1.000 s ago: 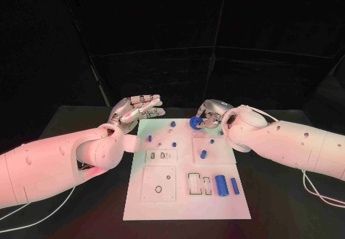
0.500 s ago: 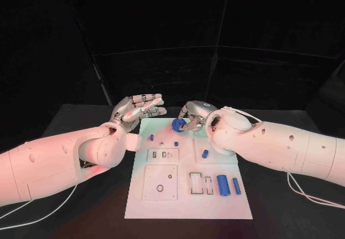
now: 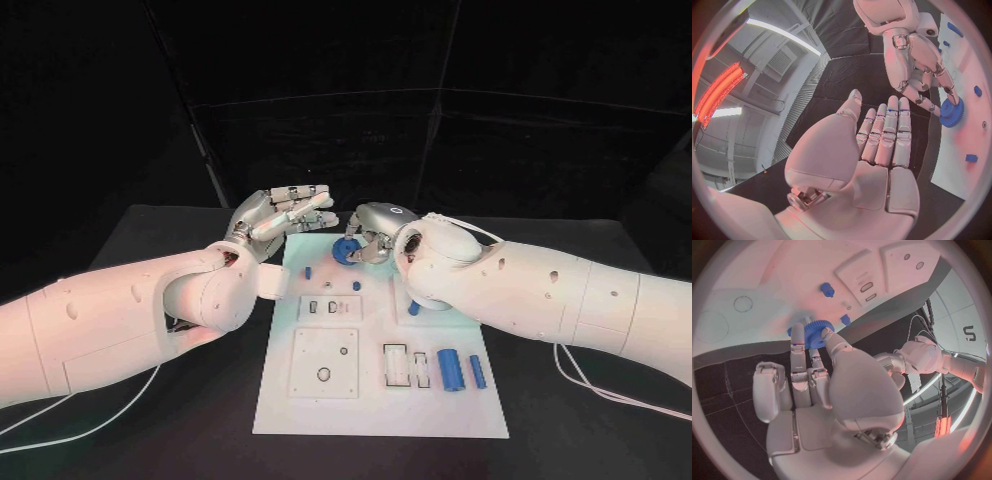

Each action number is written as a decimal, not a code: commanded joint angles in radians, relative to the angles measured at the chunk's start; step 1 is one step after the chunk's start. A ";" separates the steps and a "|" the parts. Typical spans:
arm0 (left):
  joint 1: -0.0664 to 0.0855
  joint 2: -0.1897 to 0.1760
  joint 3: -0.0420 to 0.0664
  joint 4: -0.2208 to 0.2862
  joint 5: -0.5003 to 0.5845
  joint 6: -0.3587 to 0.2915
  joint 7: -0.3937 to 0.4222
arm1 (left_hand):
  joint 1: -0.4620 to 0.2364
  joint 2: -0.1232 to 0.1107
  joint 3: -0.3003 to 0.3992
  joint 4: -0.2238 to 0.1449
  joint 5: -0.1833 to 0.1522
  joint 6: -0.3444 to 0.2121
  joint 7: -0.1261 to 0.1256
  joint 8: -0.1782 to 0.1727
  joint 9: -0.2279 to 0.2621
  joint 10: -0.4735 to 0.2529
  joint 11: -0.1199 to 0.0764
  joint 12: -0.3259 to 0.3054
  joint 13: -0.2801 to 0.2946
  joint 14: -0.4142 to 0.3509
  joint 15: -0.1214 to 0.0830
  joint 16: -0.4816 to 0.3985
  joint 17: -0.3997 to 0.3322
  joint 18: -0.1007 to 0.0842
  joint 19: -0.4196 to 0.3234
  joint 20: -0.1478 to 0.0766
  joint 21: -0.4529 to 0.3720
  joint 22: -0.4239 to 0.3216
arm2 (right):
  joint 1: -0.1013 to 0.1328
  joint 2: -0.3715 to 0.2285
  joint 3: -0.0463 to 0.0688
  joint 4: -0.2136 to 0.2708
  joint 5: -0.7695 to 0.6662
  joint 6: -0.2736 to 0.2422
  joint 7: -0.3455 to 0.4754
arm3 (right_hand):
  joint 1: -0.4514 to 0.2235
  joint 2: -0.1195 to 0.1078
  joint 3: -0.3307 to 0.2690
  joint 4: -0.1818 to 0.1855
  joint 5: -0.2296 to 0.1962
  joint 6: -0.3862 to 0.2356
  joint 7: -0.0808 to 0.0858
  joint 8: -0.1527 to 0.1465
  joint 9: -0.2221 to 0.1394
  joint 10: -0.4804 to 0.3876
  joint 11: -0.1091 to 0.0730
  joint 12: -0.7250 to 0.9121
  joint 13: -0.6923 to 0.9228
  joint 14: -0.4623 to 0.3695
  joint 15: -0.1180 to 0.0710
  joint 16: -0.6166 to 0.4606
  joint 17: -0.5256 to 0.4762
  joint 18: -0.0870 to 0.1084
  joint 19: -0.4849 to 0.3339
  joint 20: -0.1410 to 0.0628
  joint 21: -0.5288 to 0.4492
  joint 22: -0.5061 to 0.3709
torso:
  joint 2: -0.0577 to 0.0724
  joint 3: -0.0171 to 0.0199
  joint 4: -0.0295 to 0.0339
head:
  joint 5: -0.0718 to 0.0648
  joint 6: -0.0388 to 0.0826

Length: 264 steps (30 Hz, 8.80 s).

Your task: Assemble the parts on the task board

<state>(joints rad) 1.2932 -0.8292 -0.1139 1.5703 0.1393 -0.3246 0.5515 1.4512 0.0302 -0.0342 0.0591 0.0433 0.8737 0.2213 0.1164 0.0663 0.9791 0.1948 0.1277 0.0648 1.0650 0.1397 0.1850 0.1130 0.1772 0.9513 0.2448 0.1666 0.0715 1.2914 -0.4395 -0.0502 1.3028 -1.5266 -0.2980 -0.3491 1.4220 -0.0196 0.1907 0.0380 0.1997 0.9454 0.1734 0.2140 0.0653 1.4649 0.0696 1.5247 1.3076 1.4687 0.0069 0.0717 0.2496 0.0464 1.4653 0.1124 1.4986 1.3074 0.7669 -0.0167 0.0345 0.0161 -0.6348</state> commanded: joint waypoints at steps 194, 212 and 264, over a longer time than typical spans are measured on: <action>-0.002 0.002 0.001 -0.061 -0.001 0.023 0.001 | -0.003 0.009 -0.004 -0.010 0.003 -0.004 0.034 -0.009 0.000 0.002 -0.001 -0.008 0.000 0.009 0.000 -0.010 0.000 0.004 0.010 0.002 -0.008 -0.002 | -0.077 -0.377 -0.002 0.017 0.316 -0.048 0.211 | -0.062 -0.003 -0.131 -0.053 0.045 -0.045 -0.004 -0.002 0.007 0.106 0.016 0.046 0.263 0.102 0.005 1.499 1.321 -0.019 0.052 0.005 0.019 0.141 | -0.011 0.0038 -0.0218 | -0.064 -0.001; -0.002 0.002 0.001 -0.063 -0.001 0.024 0.001 | -0.004 0.011 -0.005 -0.010 0.003 -0.004 0.034 -0.009 0.000 0.002 0.000 -0.009 0.000 0.009 0.001 -0.011 -0.001 0.004 0.010 0.002 -0.009 -0.002 | -0.077 -0.372 -0.002 0.013 0.316 -0.065 0.208 | -0.036 0.043 -0.090 -0.062 -0.025 0.021 -0.019 -0.016 0.002 0.106 0.002 0.046 0.263 0.102 -0.007 1.499 1.321 -0.020 0.052 -0.006 0.021 0.145 | -0.011 0.0045 -0.0222 | -0.061 -0.002; -0.002 0.014 0.001 -0.086 -0.001 0.025 0.002 | -0.004 0.012 -0.006 -0.012 0.003 -0.004 0.034 -0.010 0.000 0.002 -0.001 -0.009 0.000 0.010 0.000 -0.013 -0.001 0.004 0.011 0.002 -0.010 -0.002 | -0.071 -0.158 -0.021 0.263 0.099 -0.042 -0.010 | -0.050 0.059 -0.035 -0.067 -0.019 0.086 -0.038 -0.033 0.005 0.106 -0.015 0.046 0.263 0.102 -0.021 1.499 1.321 -0.021 0.055 -0.020 0.024 0.152 | -0.036 -0.0058 -0.0037 | 0.029 -0.042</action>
<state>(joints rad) 1.2898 -0.8177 -0.1142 1.4840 0.1394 -0.3120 0.5480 1.4475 0.0339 -0.0398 0.0535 0.0433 0.8737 0.2214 0.1128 0.0663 0.9790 0.1948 0.1238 0.0648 1.0650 0.1398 0.1772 0.1131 0.1772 0.9549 0.2483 0.1627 0.0700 1.2196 -0.6009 -0.0697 1.5687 -1.3733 -0.3865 -0.3172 1.3811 0.0370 0.1505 -0.0295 0.1812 1.0201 0.1378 0.1792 0.0696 1.4666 0.0605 1.5682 1.3076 1.4650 -0.0075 1.5684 1.3076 0.0304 1.4653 0.1013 1.5179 1.3074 0.7308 -0.0234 0.0306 0.0407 -0.6742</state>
